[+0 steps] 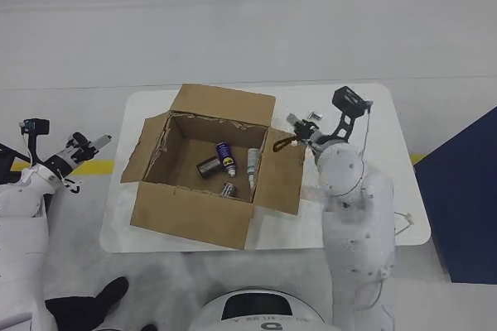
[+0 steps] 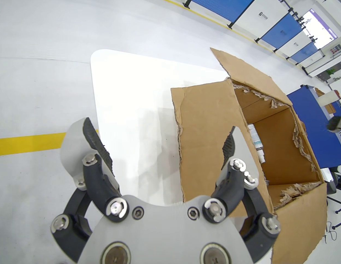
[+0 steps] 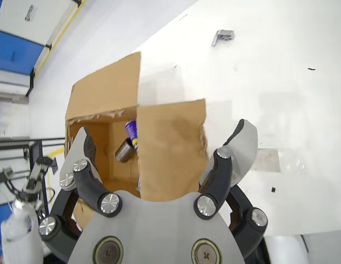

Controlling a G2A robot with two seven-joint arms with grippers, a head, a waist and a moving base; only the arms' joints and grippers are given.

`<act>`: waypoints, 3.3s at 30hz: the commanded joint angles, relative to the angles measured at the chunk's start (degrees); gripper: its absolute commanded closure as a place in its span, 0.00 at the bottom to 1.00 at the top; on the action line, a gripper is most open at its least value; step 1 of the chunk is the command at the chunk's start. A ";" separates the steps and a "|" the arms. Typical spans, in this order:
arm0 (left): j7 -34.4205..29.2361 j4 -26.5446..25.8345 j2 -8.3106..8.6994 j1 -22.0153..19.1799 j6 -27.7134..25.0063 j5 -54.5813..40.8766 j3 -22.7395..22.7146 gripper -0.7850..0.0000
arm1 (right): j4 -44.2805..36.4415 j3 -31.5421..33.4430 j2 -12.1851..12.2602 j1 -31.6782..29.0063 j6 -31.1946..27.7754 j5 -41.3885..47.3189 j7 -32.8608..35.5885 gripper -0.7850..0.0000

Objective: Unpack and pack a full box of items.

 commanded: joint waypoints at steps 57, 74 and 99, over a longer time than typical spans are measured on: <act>0.00 0.00 0.00 0.00 0.00 0.00 0.00 0.00 | 97.98 10.74 9.07 49.46 -25.78 1.58 -32.00 0.00; 0.00 0.00 0.00 0.00 0.00 0.00 0.00 0.00 | 87.98 7.84 9.22 38.49 -36.05 -0.06 -54.91 0.00; 0.00 0.00 0.00 0.00 0.00 0.00 0.00 0.00 | 87.21 5.17 10.62 34.62 -32.90 -4.98 -69.13 0.00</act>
